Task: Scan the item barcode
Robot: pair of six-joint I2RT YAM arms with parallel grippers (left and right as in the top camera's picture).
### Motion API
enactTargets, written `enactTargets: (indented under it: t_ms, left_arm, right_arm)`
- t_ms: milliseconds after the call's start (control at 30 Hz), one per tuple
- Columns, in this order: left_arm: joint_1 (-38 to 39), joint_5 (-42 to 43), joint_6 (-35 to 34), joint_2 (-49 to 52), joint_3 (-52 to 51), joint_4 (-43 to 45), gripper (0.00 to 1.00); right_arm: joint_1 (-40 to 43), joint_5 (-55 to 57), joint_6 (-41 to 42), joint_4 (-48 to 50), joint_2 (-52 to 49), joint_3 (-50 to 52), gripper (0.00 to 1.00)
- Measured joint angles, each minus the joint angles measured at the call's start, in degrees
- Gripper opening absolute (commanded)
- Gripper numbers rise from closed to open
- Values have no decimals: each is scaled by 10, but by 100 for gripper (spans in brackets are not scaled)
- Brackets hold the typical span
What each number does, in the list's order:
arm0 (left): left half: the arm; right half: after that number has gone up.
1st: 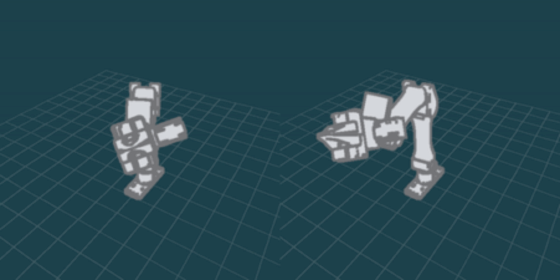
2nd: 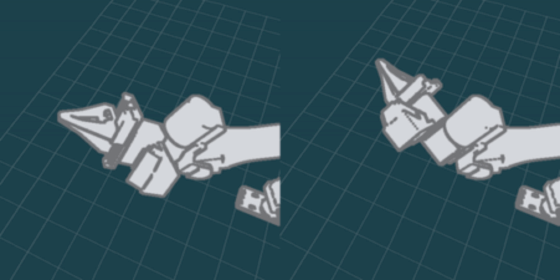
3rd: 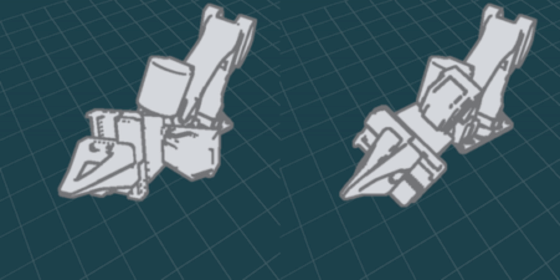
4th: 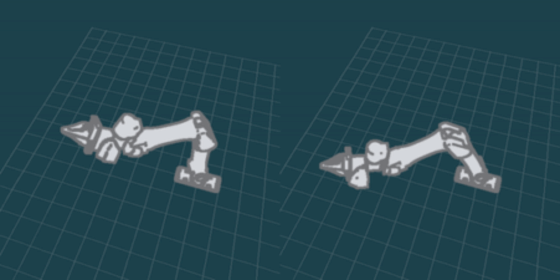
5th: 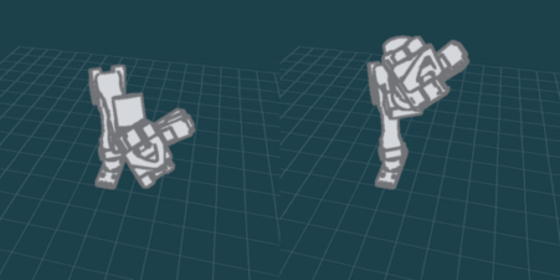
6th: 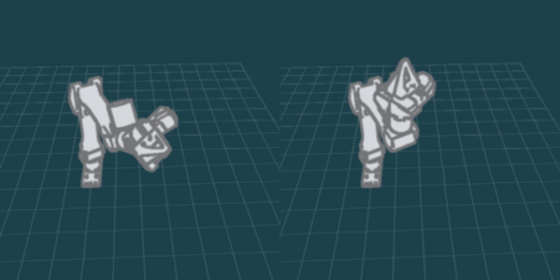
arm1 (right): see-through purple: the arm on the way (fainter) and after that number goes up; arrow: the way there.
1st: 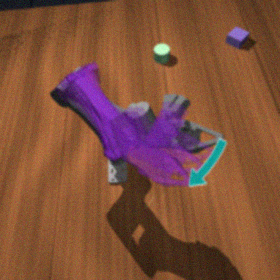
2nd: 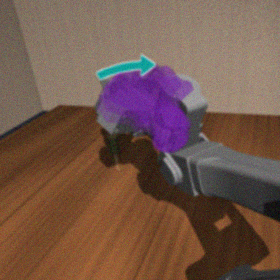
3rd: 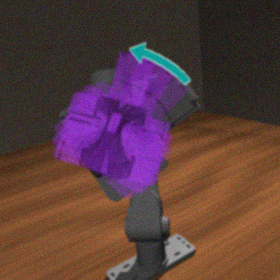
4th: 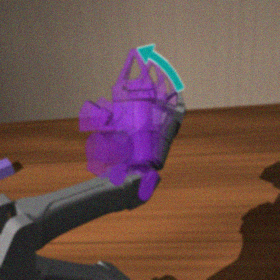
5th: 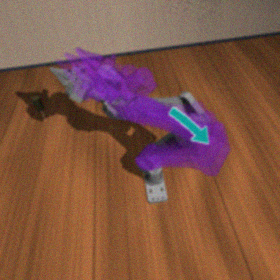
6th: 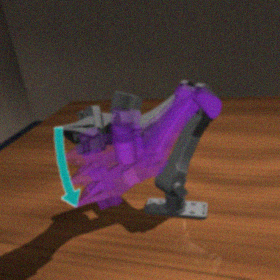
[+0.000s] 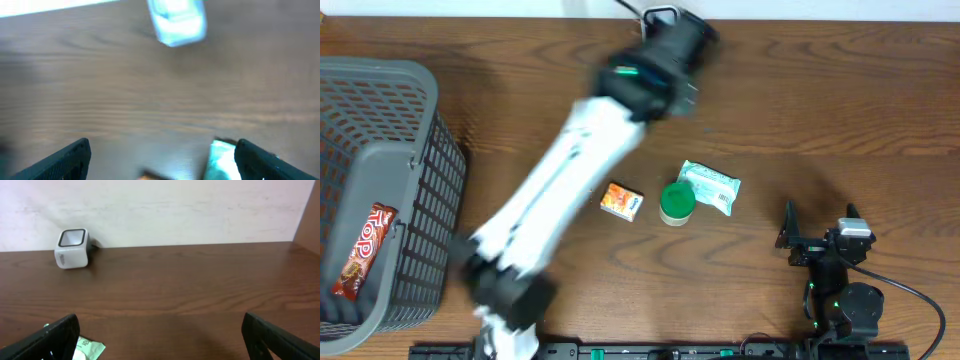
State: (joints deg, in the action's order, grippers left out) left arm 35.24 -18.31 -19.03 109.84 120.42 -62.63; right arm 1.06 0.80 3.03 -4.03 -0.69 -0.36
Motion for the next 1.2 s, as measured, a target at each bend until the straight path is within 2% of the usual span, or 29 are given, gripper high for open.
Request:
enactTargets:
  t_ms: [233, 500, 600, 833, 1067, 1200]
  left_arm:
    - [-177, -48, -23, -143, 10, -130, 92]
    - [-452, -59, -146, -174, 6, -296, 93]
    - [-523, -58, -176, -179, -7, -297, 98]
    - [-650, -56, -206, -181, -93, -296, 98]
    - [-682, -55, -134, -181, -206, -255, 98]
    - [-686, -39, -81, -181, -289, -176, 98]
  right_arm:
    - [0, 0, 0, 0, 0, 0, 99]
    - [0, 0, 0, 0, 0, 0, 99]
    - [0, 0, 0, 0, 0, 0, 99]
    - [0, 0, 0, 0, 0, 0, 99]
    - [0, 0, 0, 0, 0, 0, 99]
    - [0, 0, 0, 0, 0, 0, 99]
